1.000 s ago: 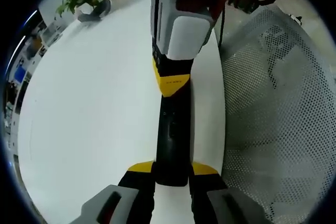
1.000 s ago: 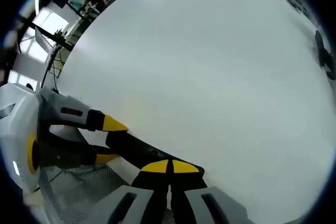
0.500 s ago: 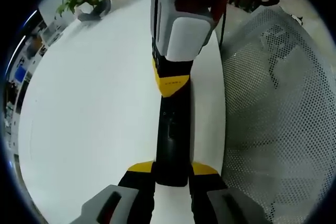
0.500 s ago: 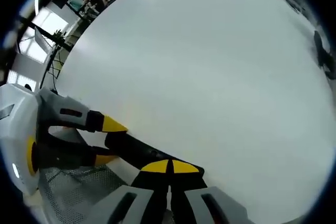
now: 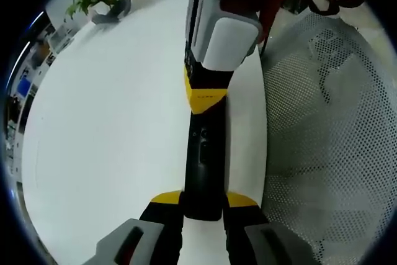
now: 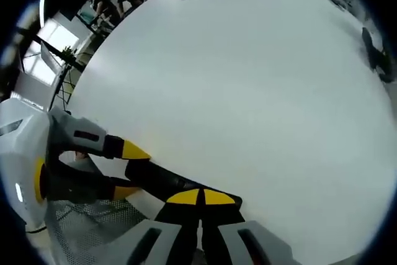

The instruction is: Press the specified remote control buttons in sequence, fully releasing each button before pressing the next.

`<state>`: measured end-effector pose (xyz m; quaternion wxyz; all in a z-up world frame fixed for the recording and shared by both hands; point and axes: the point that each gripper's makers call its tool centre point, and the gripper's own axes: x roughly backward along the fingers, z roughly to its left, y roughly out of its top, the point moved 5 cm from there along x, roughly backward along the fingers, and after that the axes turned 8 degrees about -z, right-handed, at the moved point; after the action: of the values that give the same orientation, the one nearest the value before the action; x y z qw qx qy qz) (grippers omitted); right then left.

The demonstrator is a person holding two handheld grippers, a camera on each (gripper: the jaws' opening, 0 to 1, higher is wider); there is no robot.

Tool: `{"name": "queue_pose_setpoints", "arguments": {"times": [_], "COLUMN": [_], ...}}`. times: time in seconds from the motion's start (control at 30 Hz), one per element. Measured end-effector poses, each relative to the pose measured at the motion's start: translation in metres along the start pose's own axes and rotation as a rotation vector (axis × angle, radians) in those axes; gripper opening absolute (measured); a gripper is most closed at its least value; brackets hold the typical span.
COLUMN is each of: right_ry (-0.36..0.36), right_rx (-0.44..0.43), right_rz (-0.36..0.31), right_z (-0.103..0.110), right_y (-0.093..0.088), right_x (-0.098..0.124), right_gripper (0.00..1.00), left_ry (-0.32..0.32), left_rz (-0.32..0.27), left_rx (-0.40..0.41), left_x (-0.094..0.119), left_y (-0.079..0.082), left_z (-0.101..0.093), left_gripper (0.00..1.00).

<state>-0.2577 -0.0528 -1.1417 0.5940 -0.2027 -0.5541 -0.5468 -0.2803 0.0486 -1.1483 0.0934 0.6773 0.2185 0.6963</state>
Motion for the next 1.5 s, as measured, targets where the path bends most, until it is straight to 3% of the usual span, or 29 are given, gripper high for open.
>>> {"name": "queue_pose_setpoints", "arguments": {"times": [0.27, 0.53, 0.67, 1.5], "right_ry": [0.019, 0.03, 0.077, 0.056], "right_rx": [-0.008, -0.036, -0.08, -0.075], "right_rz": [-0.035, -0.005, 0.017, 0.037], "right_z": [-0.002, 0.0, 0.007, 0.011], "right_y": [-0.002, -0.004, -0.005, -0.004], "right_x": [0.001, 0.002, 0.001, -0.001], "right_gripper": [0.0, 0.0, 0.0, 0.0], "left_ry": [0.001, -0.005, -0.005, 0.004], "left_rz": [0.002, 0.007, 0.005, -0.03], "left_rx": [-0.002, -0.01, -0.008, -0.003], "left_x": [0.0, 0.0, 0.0, 0.001], "left_y": [0.0, 0.001, 0.001, -0.001], "left_z": [-0.001, 0.0, 0.0, -0.001], "left_gripper": [0.24, 0.24, 0.24, 0.24]}}
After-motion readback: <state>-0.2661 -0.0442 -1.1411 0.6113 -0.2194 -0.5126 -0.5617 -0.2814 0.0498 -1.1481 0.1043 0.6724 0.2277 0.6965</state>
